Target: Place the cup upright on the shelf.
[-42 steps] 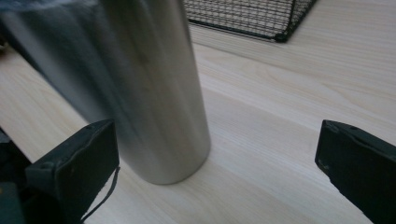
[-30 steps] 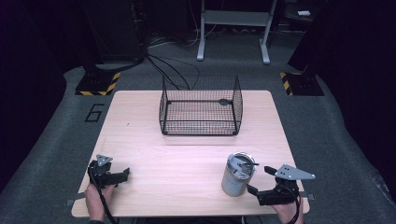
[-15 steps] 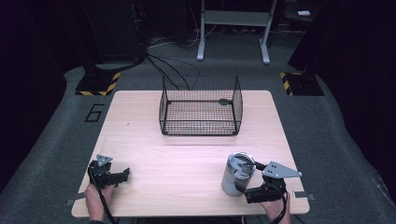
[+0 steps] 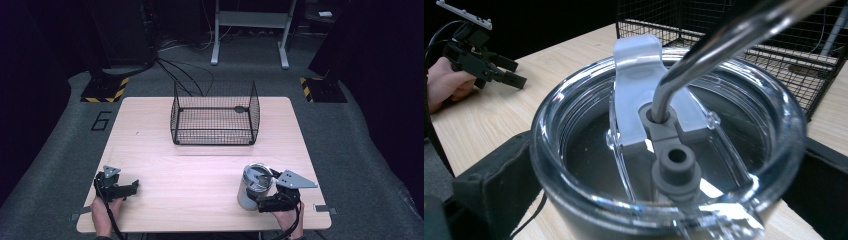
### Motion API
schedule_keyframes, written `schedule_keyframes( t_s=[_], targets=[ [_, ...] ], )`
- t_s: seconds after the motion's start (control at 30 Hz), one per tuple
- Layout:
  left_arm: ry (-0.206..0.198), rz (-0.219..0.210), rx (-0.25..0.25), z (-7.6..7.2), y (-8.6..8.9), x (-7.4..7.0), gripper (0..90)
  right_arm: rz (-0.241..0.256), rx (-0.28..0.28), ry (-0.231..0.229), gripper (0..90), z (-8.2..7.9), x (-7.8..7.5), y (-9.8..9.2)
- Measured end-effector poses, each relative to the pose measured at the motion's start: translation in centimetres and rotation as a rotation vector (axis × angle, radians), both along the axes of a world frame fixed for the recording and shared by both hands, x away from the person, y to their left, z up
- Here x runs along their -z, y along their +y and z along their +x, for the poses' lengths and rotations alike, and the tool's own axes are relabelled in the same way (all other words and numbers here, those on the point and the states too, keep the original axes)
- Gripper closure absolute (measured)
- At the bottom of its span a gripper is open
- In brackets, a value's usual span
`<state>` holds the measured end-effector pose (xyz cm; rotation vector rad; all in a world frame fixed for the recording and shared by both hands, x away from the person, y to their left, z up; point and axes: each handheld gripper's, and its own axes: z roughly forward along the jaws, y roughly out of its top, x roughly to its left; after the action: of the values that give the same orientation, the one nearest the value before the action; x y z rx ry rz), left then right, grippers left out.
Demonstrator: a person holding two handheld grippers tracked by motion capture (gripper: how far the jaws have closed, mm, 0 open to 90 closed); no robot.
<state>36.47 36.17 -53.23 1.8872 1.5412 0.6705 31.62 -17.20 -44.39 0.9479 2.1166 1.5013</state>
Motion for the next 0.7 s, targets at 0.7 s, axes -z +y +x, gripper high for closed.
schedule_keyframes(
  t_s=[0.7],
  targets=[
    [-0.005, 0.001, -0.004, -0.01, -0.05, 0.03, 0.4, 0.013, 0.064, -0.042, 2.2, 0.11, 0.62, 1.12]
  ],
)
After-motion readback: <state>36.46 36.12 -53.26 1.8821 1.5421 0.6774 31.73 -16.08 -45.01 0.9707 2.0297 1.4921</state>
